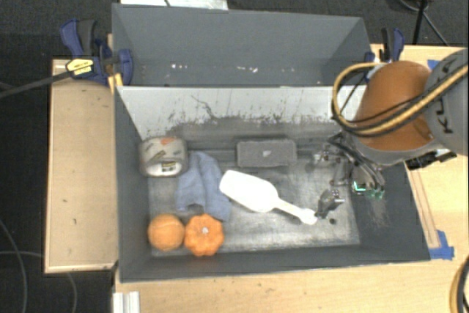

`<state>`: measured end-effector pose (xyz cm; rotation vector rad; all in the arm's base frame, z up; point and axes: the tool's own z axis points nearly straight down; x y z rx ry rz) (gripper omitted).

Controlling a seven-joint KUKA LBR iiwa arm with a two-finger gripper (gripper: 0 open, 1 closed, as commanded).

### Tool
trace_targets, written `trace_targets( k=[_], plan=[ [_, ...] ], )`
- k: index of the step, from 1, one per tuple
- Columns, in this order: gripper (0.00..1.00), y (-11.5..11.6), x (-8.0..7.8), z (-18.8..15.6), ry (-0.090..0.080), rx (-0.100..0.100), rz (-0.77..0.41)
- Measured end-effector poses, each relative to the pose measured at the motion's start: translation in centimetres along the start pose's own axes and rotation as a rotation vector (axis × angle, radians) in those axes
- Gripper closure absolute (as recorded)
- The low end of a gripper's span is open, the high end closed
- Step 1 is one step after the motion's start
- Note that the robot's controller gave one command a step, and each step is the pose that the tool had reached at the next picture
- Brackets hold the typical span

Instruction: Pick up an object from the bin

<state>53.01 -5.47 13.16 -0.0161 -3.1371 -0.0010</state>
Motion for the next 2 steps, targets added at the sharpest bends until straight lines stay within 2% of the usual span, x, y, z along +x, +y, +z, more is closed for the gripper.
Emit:
trace_targets(
  k=[1,2],
  plan=[
    [0.00,0.0,-0.1,-0.3,-0.005,0.001,-0.001],
    [0.00,3.7,0.6,2.7,-0.011,0.001,0.019]
  ],
)
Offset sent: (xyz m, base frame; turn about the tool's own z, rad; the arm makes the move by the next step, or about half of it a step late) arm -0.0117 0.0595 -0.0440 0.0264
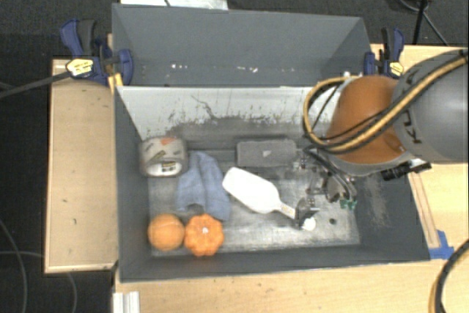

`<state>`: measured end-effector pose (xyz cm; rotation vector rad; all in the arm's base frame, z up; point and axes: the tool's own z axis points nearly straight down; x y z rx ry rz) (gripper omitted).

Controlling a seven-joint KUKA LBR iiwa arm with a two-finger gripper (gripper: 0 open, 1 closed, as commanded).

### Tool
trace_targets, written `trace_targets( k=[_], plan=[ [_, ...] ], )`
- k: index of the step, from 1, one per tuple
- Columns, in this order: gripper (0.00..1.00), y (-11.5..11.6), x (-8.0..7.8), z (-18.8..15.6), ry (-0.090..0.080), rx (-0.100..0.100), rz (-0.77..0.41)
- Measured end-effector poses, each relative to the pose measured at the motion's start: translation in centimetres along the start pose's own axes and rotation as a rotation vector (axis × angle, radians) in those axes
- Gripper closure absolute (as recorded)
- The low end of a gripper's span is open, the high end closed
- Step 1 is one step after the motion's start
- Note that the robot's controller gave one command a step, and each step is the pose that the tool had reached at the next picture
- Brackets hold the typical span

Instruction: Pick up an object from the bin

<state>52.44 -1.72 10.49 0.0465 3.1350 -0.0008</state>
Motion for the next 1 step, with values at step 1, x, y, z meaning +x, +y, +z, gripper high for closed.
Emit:
trace_targets(
  k=[1],
  plan=[
    [1.00,0.47,0.79,3.25,0.000,-0.001,0.078]
  ],
)
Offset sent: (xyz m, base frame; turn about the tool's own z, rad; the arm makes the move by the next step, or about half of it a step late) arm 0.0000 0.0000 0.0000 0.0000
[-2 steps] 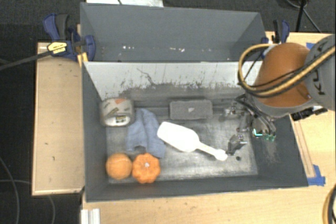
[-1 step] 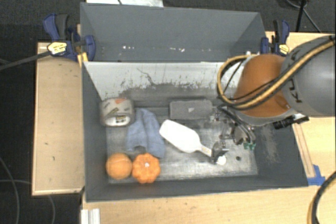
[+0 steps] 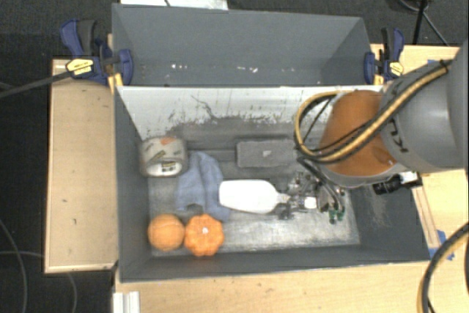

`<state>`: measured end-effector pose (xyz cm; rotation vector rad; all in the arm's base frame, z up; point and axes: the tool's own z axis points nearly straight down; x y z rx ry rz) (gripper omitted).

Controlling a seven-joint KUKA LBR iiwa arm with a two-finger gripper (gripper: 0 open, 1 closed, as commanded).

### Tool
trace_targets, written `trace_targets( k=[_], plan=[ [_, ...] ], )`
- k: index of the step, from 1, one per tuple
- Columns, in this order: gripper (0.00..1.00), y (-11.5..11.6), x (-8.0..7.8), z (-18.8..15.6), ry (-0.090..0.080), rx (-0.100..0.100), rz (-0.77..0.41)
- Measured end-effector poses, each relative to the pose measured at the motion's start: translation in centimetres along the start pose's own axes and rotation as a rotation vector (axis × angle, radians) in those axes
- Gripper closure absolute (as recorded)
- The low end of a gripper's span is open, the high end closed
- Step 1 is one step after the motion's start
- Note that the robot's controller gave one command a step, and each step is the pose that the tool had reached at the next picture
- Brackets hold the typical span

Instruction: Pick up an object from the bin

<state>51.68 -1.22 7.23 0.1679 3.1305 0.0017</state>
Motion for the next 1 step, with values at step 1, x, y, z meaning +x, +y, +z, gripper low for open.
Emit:
trace_targets(
  k=[1],
  plan=[
    [1.00,0.00,0.00,0.00,0.000,0.000,-0.001]
  ],
)
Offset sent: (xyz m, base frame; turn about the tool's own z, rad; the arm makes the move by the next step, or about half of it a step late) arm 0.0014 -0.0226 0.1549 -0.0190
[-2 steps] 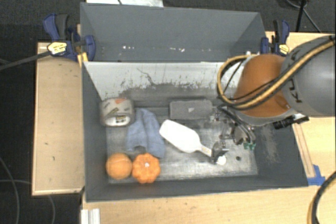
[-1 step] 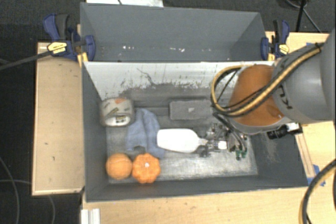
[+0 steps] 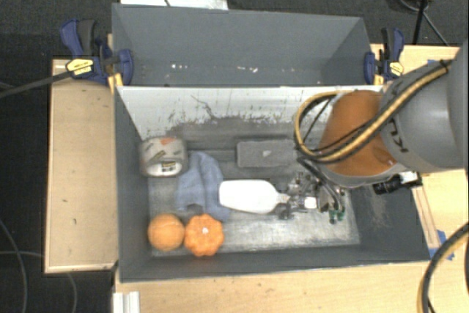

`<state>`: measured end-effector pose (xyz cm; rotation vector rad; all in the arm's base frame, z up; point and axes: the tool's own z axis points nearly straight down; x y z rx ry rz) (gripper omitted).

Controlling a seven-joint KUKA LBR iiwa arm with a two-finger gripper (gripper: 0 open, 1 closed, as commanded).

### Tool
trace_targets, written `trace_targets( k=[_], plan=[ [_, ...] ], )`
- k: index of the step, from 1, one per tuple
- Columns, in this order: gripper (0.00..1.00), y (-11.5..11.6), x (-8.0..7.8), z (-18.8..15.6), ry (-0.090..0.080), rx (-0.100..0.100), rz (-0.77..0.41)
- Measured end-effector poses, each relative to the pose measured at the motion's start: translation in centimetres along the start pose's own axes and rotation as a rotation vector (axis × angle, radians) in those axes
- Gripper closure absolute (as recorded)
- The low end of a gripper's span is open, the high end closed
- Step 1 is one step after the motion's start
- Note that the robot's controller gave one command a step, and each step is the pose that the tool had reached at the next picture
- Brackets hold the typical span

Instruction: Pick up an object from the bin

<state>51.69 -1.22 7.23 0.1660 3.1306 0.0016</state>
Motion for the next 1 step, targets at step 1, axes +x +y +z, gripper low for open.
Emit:
trace_targets(
  k=[1],
  plan=[
    [1.00,-2.23,-0.61,-15.62,0.002,0.001,-0.015]
  ],
)
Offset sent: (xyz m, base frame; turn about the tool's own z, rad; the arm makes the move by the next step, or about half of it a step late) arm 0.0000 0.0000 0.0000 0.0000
